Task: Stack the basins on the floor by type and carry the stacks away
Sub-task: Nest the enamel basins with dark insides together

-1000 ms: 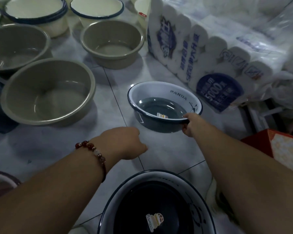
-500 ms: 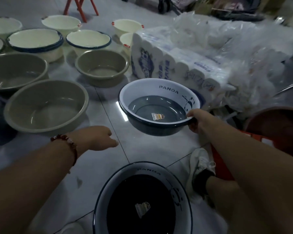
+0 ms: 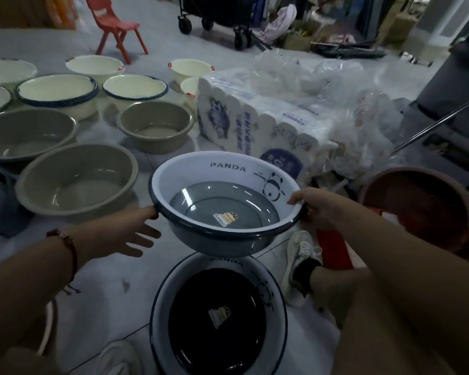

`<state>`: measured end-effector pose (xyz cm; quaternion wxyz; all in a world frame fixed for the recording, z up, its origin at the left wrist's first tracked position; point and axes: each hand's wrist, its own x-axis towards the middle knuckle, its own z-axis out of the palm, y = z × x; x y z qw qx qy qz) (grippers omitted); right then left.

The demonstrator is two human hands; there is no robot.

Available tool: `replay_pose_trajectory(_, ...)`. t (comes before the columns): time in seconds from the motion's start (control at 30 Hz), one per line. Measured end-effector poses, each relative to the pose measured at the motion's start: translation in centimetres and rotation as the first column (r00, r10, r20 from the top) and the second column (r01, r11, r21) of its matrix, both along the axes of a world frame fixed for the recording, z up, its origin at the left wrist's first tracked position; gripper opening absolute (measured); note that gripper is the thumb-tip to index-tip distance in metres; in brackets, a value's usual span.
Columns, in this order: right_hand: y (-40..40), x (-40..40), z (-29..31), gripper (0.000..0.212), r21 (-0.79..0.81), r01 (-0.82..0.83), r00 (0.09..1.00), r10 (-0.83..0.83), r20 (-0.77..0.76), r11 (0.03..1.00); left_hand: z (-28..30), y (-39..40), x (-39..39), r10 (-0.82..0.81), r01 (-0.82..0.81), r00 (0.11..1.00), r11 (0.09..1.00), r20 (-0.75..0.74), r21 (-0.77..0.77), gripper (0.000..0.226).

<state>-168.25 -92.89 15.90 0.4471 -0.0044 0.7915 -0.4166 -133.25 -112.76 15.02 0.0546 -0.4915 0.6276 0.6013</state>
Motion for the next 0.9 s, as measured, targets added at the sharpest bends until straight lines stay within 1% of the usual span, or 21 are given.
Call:
replay_pose_trajectory(0.03, 0.3, 0.6, 0.0, 0.031, 0.002, -0.014, 1.0, 0.014, 0.013, 1.0, -0.1, 0.4, 0.4, 0.043, -0.042, 0.999, 0.999, -0.034, 0.026, 0.063)
replay_pose_trajectory(0.07, 0.6, 1.2, 0.0, 0.025, 0.01, -0.028, 0.999, 0.027, 0.023, 1.0, -0.1, 0.7, 0.7, 0.082, -0.079, 0.995, 0.996, -0.061, 0.052, 0.055)
replay_pose_trajectory(0.1, 0.9, 1.8, 0.0, 0.02, 0.02, -0.037, 0.999, 0.037, 0.036, 0.999, 0.1, 1.0, 1.2, 0.116, -0.109, 0.99, 0.991, -0.08, 0.083, 0.051)
replay_pose_trajectory(0.17, 1.4, 2.7, -0.1, 0.017, 0.025, -0.064, 0.996, 0.062, 0.069, 0.998, 0.5, 1.5, 2.1, 0.196, -0.176, 0.973, 0.971, -0.118, 0.164, 0.055)
replay_pose_trajectory(0.23, 2.0, 3.4, -0.2, 0.017, 0.026, -0.101, 0.99, 0.098, 0.102, 0.995, 1.1, 1.8, 3.0, 0.297, -0.259, 0.943, 0.938, -0.151, 0.231, 0.066)
replay_pose_trajectory(0.3, 2.8, 4.2, 0.0, 0.016, 0.038, -0.172, 0.977, 0.166, 0.135, 0.984, 1.7, 2.4, 3.8, 0.327, -0.287, 0.933, 0.928, -0.147, 0.239, 0.066)
replay_pose_trajectory(0.33, 3.3, 4.7, 0.2, 0.015, 0.048, -0.233, 0.962, 0.223, 0.158, 0.971, 1.9, 3.0, 4.1, 0.308, -0.275, 0.943, 0.934, -0.122, 0.228, 0.059)
replay_pose_trajectory(0.43, 4.8, 6.3, 0.8, 0.011, 0.108, -0.396, 0.905, 0.368, 0.213, 0.912, 1.2, 5.2, 5.3, 0.227, -0.225, 0.974, 0.962, 0.003, 0.155, 0.026)
replay_pose_trajectory(0.5, 5.5, 7.2, 0.5, 0.011, 0.145, -0.422, 0.894, 0.384, 0.232, 0.895, -0.3, 6.3, 6.1, 0.182, -0.19, 0.98, 0.977, 0.086, 0.1, 0.015)
replay_pose_trajectory(0.6, 6.1, 8.3, -1.8, 0.014, 0.212, -0.383, 0.921, 0.355, 0.161, 0.899, -2.8, 7.7, 7.2, 0.097, -0.115, 0.979, 0.989, 0.178, 0.093, 0.021)
replay_pose_trajectory(0.73, 6.9, 9.9, -5.8, 0.017, 0.297, -0.271, 0.962, 0.27, 0.045, 0.915, -5.9, 9.1, 8.1, -0.023, 0.013, 0.971, 0.999, 0.239, 0.042, 0.036)
replay_pose_trajectory(0.83, 7.6, 10.7, -8.1, 0.026, 0.331, -0.225, 0.973, 0.231, 0.022, 0.916, -7.5, 9.0, 8.4, -0.125, 0.121, 0.953, 0.992, 0.275, 0.034, 0.048)
replay_pose_trajectory(0.9, 7.8, 11.2, -9.5, 0.033, 0.362, -0.208, 0.976, 0.22, 0.01, 0.909, -8.5, 8.8, 8.5, -0.163, 0.15, 0.945, 0.986, 0.282, 0.068, 0.049)
